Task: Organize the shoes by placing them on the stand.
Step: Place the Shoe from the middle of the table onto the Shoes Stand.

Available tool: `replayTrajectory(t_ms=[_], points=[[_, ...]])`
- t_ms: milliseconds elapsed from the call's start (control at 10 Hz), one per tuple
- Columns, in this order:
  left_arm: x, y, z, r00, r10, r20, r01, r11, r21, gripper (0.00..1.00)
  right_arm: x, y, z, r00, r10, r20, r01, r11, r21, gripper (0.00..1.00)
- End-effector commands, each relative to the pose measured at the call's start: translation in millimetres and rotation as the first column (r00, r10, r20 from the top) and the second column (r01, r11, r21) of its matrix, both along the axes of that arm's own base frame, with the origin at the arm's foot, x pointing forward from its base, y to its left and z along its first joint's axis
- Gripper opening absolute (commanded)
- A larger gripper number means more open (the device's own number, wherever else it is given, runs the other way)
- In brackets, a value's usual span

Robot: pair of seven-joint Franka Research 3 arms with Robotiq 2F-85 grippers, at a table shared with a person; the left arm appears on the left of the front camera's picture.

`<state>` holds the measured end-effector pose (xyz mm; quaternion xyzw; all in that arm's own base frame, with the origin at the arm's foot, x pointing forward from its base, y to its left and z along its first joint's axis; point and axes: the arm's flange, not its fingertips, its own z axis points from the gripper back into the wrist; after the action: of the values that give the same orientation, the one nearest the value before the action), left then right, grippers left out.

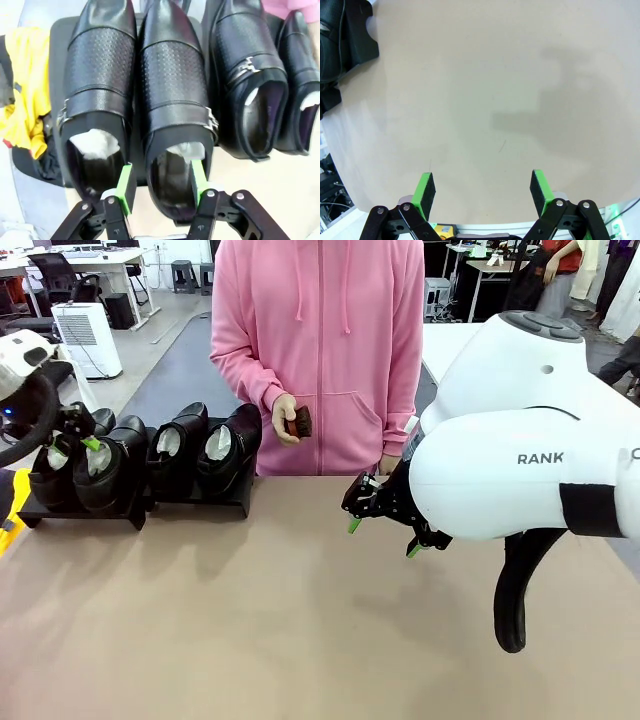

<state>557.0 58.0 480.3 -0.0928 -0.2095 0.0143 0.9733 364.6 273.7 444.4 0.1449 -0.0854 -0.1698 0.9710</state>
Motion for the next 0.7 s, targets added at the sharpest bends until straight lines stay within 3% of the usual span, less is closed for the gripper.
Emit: replayTrajectory(t_ms=[0,300,400,600], points=[[-35,-5,19,0.999,0.021,0.031,-0.021,1.0,0.005,0.59,3,-1,2,1.0,0.014,-0.005,-0.014,1.0,0.01,1.0],[-73,-3,54,0.999,0.028,0.032,-0.027,0.999,-0.025,0.59,3,-1,2,1.0,0.014,-0.005,-0.014,1.0,0.01,1.0],[-43,-4,40,0.999,0.012,0.051,-0.012,1.0,-0.012,0.59,3,-1,2,1.0,0.014,-0.005,-0.014,1.0,0.01,1.0],[-43,-4,40,0.999,0.012,0.051,-0.012,1.0,-0.012,0.59,3,-1,2,1.0,0.014,-0.005,-0.014,1.0,0.01,1.0]])
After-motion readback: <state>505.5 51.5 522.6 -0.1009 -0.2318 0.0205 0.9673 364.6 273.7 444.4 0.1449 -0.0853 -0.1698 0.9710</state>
